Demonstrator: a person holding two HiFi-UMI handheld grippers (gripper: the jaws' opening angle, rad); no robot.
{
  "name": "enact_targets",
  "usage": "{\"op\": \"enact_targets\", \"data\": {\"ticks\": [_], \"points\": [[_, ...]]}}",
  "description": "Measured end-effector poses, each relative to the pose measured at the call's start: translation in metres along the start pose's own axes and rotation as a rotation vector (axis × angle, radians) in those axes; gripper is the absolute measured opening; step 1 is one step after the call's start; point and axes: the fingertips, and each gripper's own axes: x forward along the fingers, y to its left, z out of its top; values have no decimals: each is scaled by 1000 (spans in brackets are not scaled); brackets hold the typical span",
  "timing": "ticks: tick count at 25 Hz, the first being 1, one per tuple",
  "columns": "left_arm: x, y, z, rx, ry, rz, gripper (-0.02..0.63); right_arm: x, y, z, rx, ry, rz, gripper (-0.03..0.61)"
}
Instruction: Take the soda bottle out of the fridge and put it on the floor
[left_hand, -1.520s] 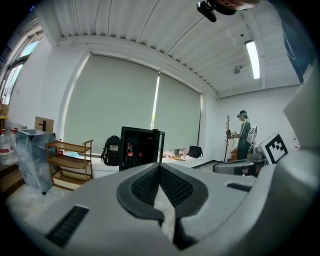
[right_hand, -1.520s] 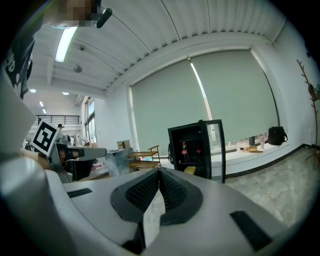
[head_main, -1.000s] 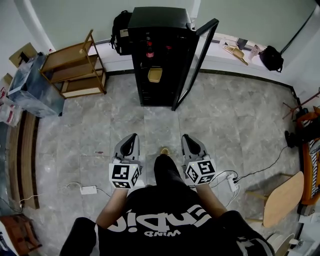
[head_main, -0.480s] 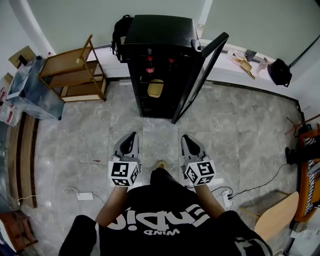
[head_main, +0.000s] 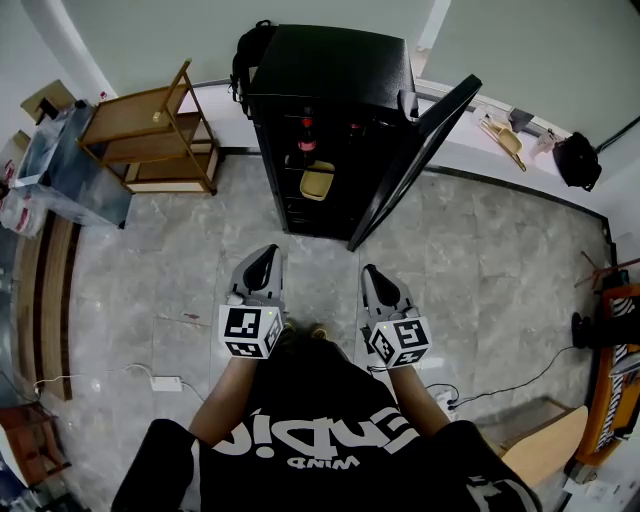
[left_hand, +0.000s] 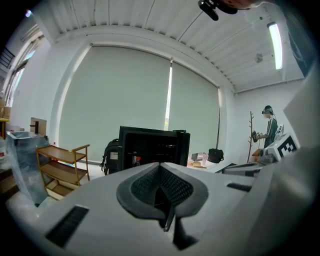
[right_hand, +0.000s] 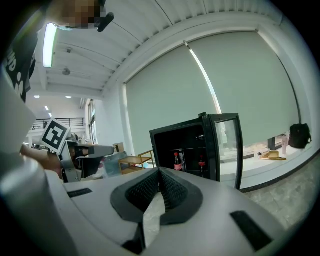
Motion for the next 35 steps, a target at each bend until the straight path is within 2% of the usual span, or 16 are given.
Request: {"op": "enact_targets", "data": {"ticks": [7,16,24,35], "points": [[42,26,5,22,14,-38,8,30,-16,5,42,-1,-54,25],[98,53,9,47,7,-121,8,73,-29,8,31,-4,-117,25],[125,62,-2,41,15,-118,8,101,-43,15,13,-28,-119,25],[153,64,-45,36,2,-50,20,118,-58,-18,11,-31,-107,25]]}}
